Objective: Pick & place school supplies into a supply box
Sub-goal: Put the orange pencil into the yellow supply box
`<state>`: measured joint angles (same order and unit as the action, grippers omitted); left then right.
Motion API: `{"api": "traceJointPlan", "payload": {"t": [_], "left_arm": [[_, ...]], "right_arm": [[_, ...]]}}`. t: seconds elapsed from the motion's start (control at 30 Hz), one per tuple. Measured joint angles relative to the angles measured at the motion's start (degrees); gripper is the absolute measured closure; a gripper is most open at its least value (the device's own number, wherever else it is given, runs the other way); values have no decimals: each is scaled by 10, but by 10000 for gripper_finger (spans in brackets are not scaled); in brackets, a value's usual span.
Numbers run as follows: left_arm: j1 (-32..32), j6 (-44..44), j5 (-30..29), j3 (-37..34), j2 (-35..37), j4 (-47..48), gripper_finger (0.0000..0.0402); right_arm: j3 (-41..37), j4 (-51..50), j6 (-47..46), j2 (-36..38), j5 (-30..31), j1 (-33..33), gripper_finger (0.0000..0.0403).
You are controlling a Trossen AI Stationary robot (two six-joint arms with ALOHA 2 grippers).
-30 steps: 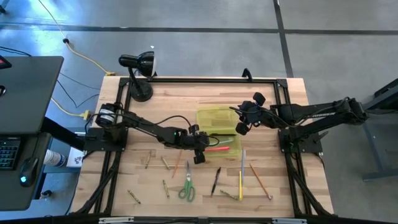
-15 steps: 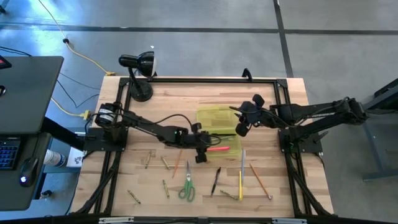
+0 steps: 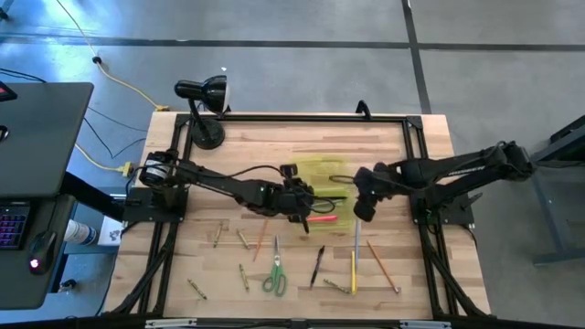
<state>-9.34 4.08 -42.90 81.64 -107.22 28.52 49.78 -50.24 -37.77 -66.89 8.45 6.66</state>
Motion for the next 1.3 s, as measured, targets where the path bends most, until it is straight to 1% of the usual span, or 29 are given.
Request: {"api": "traceJointPlan", "payload": {"t": [0.07,0.17,0.33,0.5,0.63,0.77,0.83,1.07,1.3], "left_arm": [[0,-7,-48,14,1,63,257],[1,-37,-91,28,13,151,257],[4,-118,-89,29,43,268,257],[4,-207,-118,29,59,337,257],[4,-225,-117,28,59,351,257],[4,-224,-118,29,59,347,257],[4,-224,-118,29,59,347,257],[4,-224,-118,29,59,346,257],[4,-224,-118,29,59,346,257]], "right_arm": [[0,-24,-45,1,-10,23,300],[0,-50,-111,3,-37,61,300],[0,-61,-216,-3,-105,119,300],[0,-60,-295,-43,-121,180,300],[0,-41,-345,-96,-134,217,300],[0,3,-398,-149,-137,237,300],[0,22,-416,-172,-149,244,300],[0,74,-420,-232,-167,264,300],[1,58,-417,-275,-164,265,300]]}}
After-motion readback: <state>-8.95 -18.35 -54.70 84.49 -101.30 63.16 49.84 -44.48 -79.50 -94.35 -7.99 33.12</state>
